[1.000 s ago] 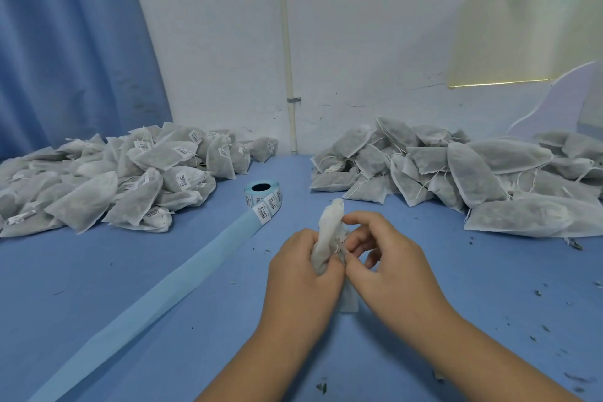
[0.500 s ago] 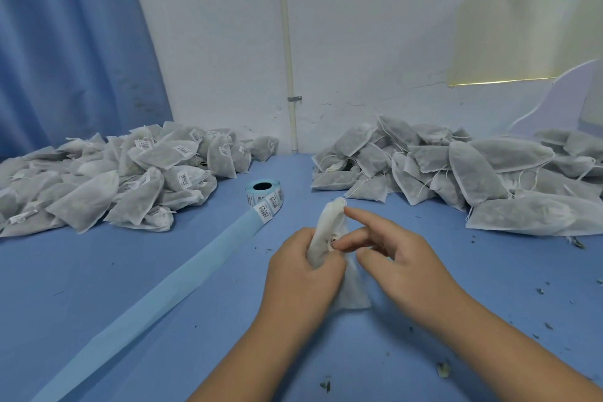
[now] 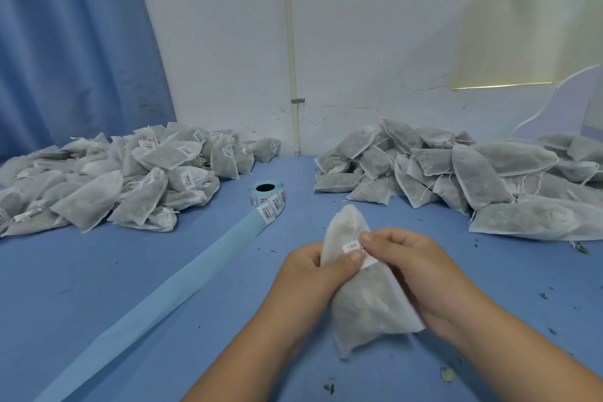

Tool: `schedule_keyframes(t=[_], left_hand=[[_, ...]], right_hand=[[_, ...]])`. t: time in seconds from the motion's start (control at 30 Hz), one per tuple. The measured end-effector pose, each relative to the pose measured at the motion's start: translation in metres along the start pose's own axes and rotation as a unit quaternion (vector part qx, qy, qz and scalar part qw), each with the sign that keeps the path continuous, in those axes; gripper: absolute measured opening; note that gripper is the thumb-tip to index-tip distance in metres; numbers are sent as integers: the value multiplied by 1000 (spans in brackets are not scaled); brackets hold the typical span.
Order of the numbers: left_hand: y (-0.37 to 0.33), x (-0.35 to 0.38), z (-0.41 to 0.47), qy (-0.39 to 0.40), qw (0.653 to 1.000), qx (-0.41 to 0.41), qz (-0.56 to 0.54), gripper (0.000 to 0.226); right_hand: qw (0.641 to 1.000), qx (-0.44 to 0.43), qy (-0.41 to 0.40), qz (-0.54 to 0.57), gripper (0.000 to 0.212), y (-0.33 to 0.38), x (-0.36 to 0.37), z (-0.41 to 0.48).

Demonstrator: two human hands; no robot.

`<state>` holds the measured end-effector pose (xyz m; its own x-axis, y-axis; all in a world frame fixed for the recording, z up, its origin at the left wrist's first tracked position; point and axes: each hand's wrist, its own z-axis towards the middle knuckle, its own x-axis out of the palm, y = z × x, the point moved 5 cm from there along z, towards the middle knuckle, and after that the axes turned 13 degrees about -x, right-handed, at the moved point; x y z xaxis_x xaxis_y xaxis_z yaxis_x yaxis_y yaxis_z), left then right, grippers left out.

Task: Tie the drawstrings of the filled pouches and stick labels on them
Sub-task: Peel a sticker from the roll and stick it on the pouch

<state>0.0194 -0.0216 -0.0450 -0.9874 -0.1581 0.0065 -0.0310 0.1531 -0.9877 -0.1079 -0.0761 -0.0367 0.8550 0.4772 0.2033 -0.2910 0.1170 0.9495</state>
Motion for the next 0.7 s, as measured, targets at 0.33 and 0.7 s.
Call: schedule_keyframes(t=[0.33, 0.7], left_hand=[[1, -2, 2, 11, 989, -30, -147, 27], [4, -26, 10, -108, 975, -17, -196, 24]], right_hand=[[997, 21, -9, -70, 47, -13, 5, -1], [970, -72, 127, -196, 18, -7, 43, -16]])
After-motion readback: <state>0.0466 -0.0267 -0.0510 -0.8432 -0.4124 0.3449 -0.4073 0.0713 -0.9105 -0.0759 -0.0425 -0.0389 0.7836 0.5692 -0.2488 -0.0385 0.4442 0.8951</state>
